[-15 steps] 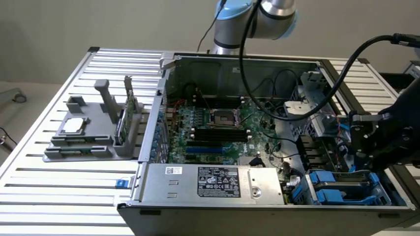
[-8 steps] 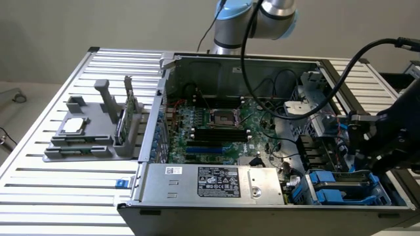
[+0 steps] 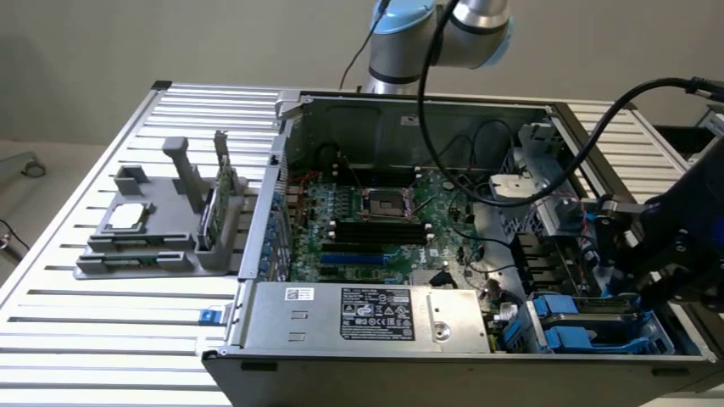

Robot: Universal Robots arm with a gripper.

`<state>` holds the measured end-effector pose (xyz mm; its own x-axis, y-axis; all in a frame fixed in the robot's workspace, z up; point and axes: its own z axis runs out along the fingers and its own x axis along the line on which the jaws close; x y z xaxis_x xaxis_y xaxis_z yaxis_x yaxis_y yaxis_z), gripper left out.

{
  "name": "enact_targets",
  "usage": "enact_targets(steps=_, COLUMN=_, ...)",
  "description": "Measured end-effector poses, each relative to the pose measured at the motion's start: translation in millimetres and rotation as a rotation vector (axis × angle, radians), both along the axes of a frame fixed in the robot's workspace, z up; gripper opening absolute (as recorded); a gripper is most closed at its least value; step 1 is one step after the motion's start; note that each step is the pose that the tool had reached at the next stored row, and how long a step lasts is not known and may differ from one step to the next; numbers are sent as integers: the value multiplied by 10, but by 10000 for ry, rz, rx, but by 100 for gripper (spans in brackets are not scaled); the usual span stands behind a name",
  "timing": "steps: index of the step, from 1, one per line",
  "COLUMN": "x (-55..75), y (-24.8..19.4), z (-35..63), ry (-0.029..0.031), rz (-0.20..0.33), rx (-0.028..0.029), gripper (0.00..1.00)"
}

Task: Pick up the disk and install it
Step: 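Insert the first disk wire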

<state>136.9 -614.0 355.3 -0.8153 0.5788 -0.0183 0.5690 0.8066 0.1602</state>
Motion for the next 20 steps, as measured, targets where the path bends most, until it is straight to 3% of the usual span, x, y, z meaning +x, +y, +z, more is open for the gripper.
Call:
enact_targets(steps=9, x=8, y=0, z=-78, ry=0, rz=-1272, rx=14, gripper=33)
enact_targets(steps=20, x=66, y=6, z=-110, ry=0, rz=-2129, rx=23, gripper=33)
